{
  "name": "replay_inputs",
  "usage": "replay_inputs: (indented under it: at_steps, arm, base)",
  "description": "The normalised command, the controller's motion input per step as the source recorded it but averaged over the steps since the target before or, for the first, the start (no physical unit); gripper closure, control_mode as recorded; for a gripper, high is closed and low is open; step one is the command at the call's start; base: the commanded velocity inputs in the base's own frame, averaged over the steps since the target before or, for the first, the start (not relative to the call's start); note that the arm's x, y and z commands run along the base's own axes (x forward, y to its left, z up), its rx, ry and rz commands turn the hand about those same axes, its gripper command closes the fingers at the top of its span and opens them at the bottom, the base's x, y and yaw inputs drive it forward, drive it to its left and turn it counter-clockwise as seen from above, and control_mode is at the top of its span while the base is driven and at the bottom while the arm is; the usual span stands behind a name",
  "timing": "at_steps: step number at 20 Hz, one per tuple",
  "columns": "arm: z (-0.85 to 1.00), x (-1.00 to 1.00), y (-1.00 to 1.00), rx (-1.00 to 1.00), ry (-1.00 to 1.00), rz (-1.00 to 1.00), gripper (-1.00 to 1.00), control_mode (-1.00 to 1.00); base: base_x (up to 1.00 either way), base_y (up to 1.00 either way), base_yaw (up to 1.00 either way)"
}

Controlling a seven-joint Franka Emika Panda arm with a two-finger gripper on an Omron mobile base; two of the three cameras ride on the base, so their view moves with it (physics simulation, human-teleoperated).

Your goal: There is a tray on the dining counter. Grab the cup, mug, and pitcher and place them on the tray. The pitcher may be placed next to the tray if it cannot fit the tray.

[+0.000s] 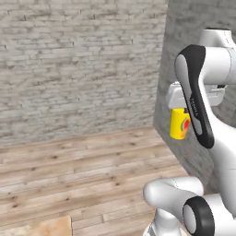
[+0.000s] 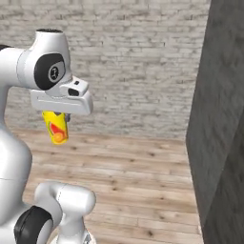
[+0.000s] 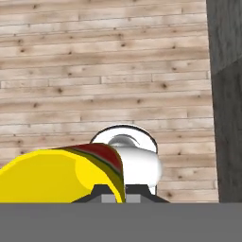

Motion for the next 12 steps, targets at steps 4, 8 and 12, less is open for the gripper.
replay_inputs:
  at_steps: [4, 8, 12]
  arm:
    - [0.00, 0.00, 0.00, 0.00, 0.00, 0.00, 1.00, 1.00]
    - [0.00, 0.00, 0.00, 0.00, 0.00, 0.00, 1.00, 1.00]
    - [0.00, 0.00, 0.00, 0.00, 0.00, 0.00, 1.00, 1.00]
  base:
    - [0.95, -0.50, 0.54]
    - [0.75, -0.53, 0.68]
    - [0.76, -0.42, 0.62]
